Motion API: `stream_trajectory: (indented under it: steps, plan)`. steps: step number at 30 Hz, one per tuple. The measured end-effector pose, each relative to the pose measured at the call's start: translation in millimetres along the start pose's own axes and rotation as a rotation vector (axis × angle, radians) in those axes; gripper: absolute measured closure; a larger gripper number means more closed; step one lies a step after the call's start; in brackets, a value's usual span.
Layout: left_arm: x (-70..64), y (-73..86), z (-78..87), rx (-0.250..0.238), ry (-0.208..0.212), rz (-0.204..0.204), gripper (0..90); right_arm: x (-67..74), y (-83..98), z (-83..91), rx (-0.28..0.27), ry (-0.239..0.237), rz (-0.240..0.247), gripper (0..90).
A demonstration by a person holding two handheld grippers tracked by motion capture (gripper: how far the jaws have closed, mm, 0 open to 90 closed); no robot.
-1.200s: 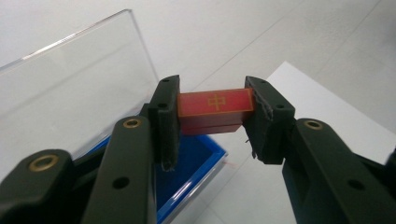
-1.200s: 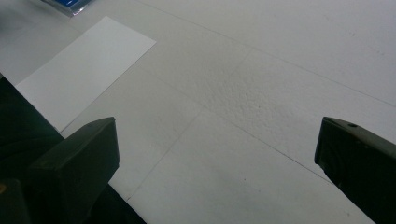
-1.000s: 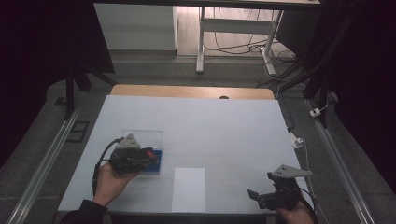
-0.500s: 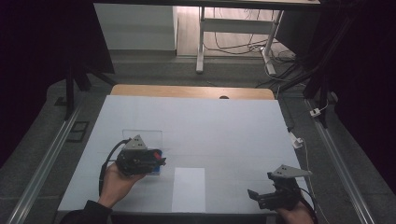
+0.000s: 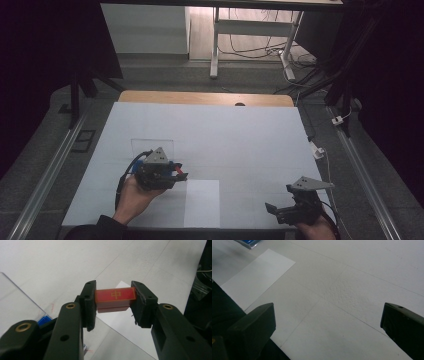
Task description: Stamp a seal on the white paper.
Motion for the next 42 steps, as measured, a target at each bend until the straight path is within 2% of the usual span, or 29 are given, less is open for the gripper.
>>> stream_trajectory:
  steps: [7, 12, 18, 26, 36, 42]
  plan:
    - [-3.9, -2.5, -5.4, -0.004, 0.009, -0.01, 58.3, 0.0, 0.1, 0.1, 0.0, 0.001, 0.0, 0.0]
    - [-9.9, -5.0, -14.9, 0.006, 0.023, -0.028, 58.3, 0.4, 0.0, -0.2, 0.002, 0.003, 0.003, 0.0]
    - [-17.2, -7.0, -29.9, 0.056, 0.036, -0.042, 58.3, 0.3, 0.0, -0.1, 0.001, 0.003, 0.003, 0.0]
    - [-26.3, -6.3, -47.5, 0.083, 0.06, -0.062, 58.3, 0.5, 0.0, -0.2, 0.003, 0.004, 0.006, 0.0]
    - [-36.4, 0.7, -66.2, 0.143, 0.075, -0.115, 58.3, 0.5, 0.1, 0.1, 0.002, 0.003, 0.009, 0.0]
    - [-39.4, 6.3, -73.2, 0.172, 0.087, -0.125, 58.3, 0.5, 0.1, 0.3, 0.001, 0.002, 0.008, 0.0]
Point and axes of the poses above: each handheld gripper's, and its own axes: z roughly backward along the jaws, y roughly out of its underside, x roughly to its left, the point moved 3 cm from there along -z, roughly forward along the jaws, and after that the axes turned 2 degrees about -x, right-handed, at the moved point
